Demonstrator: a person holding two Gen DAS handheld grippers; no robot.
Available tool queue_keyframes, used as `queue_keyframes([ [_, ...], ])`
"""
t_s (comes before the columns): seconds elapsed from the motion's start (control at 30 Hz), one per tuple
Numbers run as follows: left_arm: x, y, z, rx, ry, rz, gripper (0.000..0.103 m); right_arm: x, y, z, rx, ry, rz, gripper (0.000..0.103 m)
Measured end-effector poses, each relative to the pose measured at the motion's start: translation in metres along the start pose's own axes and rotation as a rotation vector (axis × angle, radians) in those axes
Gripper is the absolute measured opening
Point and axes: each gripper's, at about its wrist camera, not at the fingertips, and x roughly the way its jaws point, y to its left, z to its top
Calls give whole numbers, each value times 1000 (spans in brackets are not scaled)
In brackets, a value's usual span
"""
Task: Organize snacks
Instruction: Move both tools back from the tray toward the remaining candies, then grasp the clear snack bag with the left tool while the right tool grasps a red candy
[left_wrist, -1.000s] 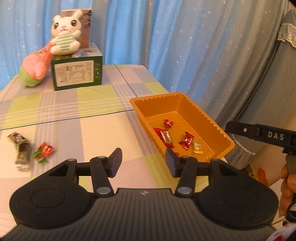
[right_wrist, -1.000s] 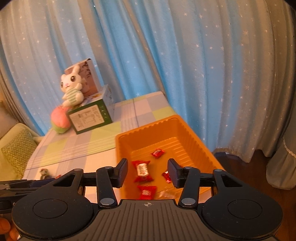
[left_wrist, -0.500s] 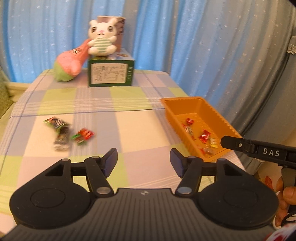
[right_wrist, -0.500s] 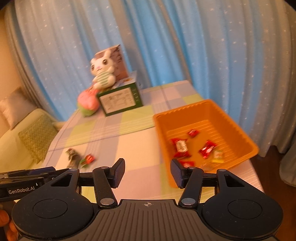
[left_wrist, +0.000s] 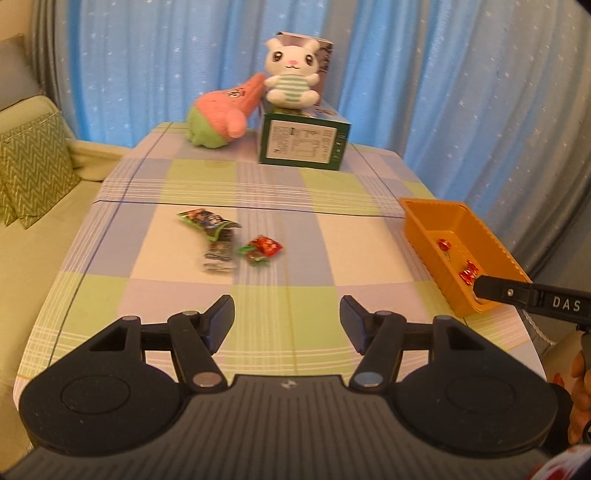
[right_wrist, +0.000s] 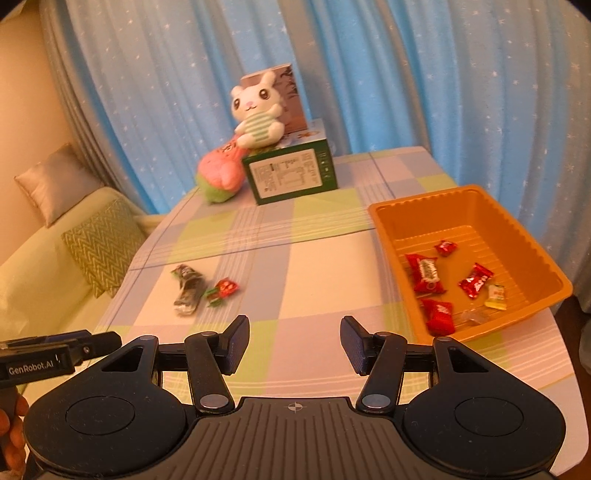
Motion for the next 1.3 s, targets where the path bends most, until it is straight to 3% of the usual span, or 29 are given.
queue_keyframes([
  [0.6, 36, 47, 15, 2, 9, 61, 55, 55, 38, 9, -101, 34, 42, 55],
  [1.3, 184, 79, 38, 35, 106, 62, 49, 211, 41, 23, -214, 122, 72, 55],
])
